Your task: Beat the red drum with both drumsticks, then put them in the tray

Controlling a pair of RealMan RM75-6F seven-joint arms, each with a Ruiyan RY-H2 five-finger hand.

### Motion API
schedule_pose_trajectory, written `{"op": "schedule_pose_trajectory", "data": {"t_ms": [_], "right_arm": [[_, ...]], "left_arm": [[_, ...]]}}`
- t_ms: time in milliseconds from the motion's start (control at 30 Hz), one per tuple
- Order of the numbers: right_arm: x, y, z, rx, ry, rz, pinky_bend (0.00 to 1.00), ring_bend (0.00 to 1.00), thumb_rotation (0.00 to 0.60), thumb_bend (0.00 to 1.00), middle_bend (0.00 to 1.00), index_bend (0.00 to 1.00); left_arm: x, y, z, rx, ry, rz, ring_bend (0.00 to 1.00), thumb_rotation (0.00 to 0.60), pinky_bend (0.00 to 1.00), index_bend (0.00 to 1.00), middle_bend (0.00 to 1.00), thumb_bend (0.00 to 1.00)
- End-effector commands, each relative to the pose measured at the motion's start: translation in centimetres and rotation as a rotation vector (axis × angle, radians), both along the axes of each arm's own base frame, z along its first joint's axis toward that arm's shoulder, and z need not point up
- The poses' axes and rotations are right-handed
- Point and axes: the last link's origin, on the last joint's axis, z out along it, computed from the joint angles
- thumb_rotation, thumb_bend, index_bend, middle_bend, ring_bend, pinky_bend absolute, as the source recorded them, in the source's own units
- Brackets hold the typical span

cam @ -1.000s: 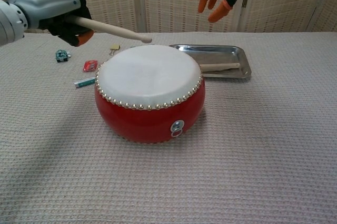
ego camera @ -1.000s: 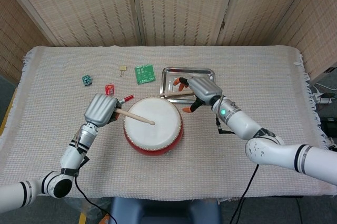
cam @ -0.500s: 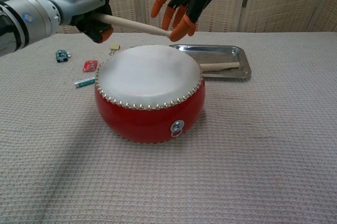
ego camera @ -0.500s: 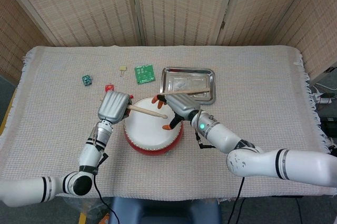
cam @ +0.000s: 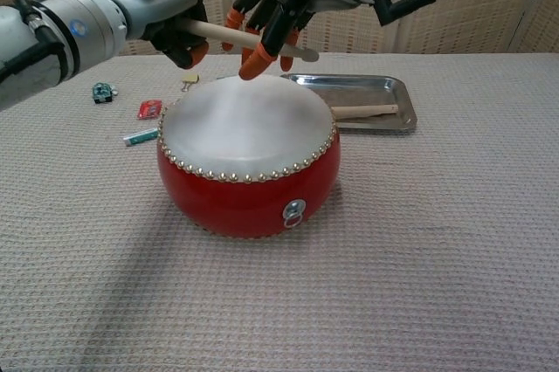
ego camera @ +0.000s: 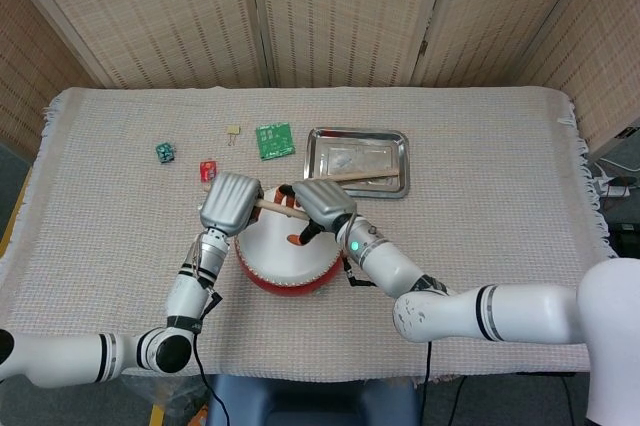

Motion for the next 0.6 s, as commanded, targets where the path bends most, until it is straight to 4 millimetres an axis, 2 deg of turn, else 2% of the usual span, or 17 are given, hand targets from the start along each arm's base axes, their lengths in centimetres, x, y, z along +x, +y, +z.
{"op": "schedule_pose_trajectory", "data": {"t_ms": [33, 233, 467, 600], "right_arm": [[0.4, 0.0, -0.6, -0.043, -0.006, -0.017, 0.5, 0.41, 0.6, 0.27, 0.5, 0.45], [0.7, 0.4, -1.4, -0.081, 0.005, -0.036, 0.54, 0.47, 0.6, 0.34, 0.56, 0.53], [1.0, 0.5, -2.1, -0.097, 0.001, -0.047, 0.57, 0.52, 0.6, 0.4, 0.6, 0.57], [1.0, 0.4, -2.1, -0.105, -0.011, -0.057, 0.6, 0.57, 0.6, 0.44, 0.66, 0.64]], "left_arm": [[0.2, -0.1, -0.1, 0.003, 0.002, -0.003, 1.0, 0.6, 1.0, 1.0, 1.0, 0.65], [0.6, -0.4, -0.4, 0.005, 0.001, -0.015, 1.0, 0.6, 1.0, 1.0, 1.0, 0.65], [1.0, -0.6, -0.6, 0.007, 0.009, -0.029, 1.0, 0.6, 1.0, 1.0, 1.0, 0.65], [1.0, -0.7, -0.6, 0.006, 0.016, -0.037, 1.0, 0.6, 1.0, 0.96, 1.0, 0.64]]}}
